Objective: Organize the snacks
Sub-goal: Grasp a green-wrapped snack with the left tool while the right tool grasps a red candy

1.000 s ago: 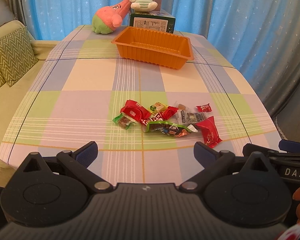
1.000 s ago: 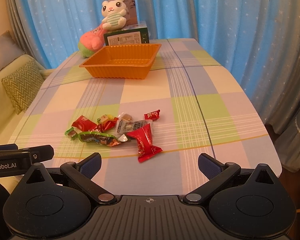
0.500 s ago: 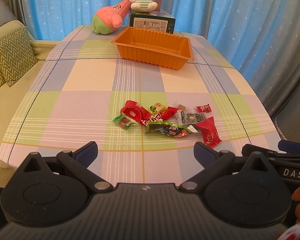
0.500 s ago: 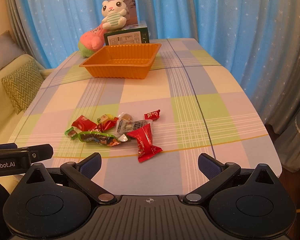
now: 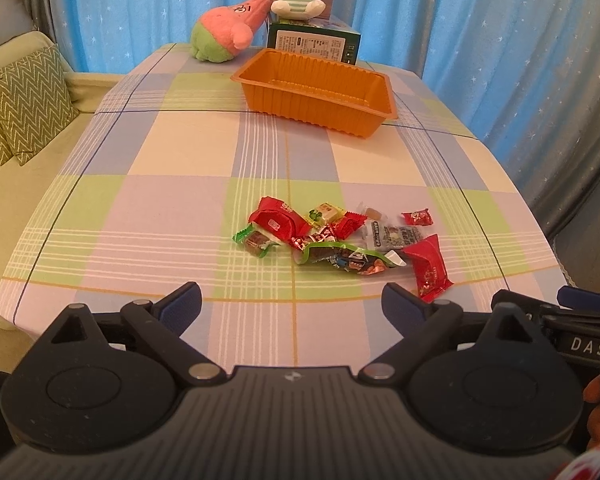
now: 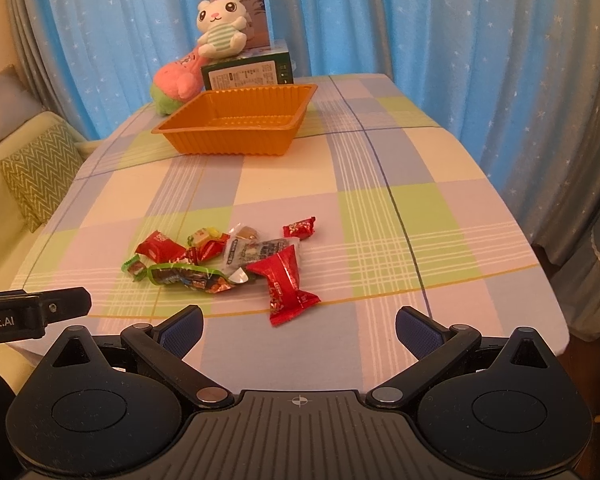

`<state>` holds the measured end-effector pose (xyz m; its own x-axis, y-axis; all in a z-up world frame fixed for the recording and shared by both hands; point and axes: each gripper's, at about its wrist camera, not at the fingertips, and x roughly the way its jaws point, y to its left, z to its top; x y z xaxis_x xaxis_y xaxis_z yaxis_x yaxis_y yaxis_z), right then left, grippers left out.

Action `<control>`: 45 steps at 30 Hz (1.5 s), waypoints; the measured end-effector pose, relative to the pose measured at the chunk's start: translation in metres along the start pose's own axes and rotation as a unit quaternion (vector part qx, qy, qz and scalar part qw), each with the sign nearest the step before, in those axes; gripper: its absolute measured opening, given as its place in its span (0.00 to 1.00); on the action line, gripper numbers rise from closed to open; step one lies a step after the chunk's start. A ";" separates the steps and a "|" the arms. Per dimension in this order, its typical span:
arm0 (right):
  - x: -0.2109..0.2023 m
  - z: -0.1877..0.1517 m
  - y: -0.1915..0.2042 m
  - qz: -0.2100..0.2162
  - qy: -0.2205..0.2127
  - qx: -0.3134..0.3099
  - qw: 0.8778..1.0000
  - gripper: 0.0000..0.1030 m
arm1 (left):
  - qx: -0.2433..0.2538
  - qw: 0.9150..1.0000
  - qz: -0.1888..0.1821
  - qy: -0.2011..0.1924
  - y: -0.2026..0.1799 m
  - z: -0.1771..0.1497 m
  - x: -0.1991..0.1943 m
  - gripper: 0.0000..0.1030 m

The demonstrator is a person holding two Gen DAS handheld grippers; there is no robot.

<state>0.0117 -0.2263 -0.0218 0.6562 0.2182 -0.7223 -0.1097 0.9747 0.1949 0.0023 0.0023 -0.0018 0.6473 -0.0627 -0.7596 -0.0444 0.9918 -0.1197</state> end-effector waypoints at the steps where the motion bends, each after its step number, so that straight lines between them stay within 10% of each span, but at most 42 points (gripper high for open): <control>1: 0.003 -0.001 -0.001 0.001 -0.001 0.000 1.000 0.99 | 0.001 1.000 0.000 0.002 0.000 0.000 0.003 0.93; 11: 0.053 0.001 -0.009 0.020 0.018 -0.006 1.000 0.79 | 0.068 0.996 -0.060 -0.006 -0.002 0.005 0.047 0.83; 17: 0.088 0.006 -0.012 0.029 0.036 -0.012 0.999 0.65 | 0.184 0.977 -0.108 -0.026 -0.019 0.011 0.071 0.68; 36: 0.130 0.015 -0.010 0.035 0.060 -0.056 0.996 0.28 | 0.538 0.833 -0.129 -0.005 -0.071 -0.007 0.132 0.30; 42: 0.129 0.016 -0.014 0.031 0.062 -0.042 0.997 0.28 | 0.575 0.807 -0.131 0.021 -0.082 -0.007 0.152 0.27; 45: 0.129 0.017 -0.016 0.028 0.061 -0.034 0.997 0.28 | 0.565 0.813 -0.137 0.037 -0.085 0.000 0.158 0.22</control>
<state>0.1105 -0.2146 -0.1065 0.5525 0.2733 -0.7874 -0.1971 0.9608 0.1952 0.1084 -0.0917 -0.1118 0.4658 -0.2638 -0.8447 0.8480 0.4060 0.3408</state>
